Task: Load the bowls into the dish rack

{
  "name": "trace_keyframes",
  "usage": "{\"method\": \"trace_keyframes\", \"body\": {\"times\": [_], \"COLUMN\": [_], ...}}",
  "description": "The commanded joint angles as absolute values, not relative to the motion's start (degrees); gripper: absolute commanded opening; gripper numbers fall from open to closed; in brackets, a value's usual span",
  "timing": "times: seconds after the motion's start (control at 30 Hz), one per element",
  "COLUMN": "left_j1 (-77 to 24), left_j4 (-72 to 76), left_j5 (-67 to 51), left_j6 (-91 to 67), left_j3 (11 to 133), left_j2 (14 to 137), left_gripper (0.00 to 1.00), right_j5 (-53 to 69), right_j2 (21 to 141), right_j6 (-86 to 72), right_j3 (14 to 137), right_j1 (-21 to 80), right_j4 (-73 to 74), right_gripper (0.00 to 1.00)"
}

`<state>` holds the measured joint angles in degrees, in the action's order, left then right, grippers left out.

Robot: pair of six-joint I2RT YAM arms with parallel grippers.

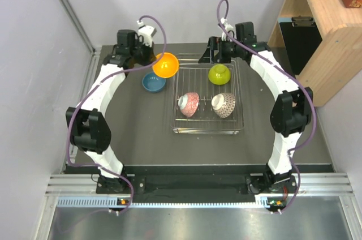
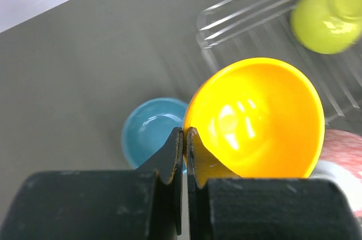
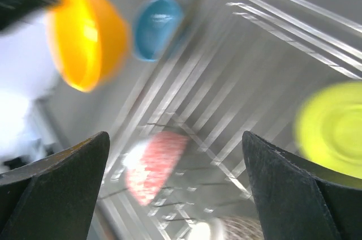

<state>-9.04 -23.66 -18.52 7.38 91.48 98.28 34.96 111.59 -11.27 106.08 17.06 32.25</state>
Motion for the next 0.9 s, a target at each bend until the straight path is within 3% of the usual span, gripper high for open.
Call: {"method": "trace_keyframes", "body": {"times": [0.0,0.27,0.87], "left_j1": [-15.98,-24.16,-26.98], "left_j4": [-21.09,-22.76,-22.15], "left_j5": [-17.59,-16.17,-17.40], "left_j6": [8.61,9.32,9.14], "left_j3": [92.55,97.29,97.56], "left_j2": [94.66,95.98,94.66], "left_gripper": [0.00,0.00,0.00], "right_j5": [52.20,57.99,72.94], "right_j2": [108.02,109.68,114.26], "right_j6": [-22.84,-26.27,-36.82], "right_j3": [101.52,98.70,92.29], "right_j1": [16.79,16.17,15.91], "right_j4": [19.27,15.30,0.44], "right_gripper": [1.00,1.00,1.00]}}
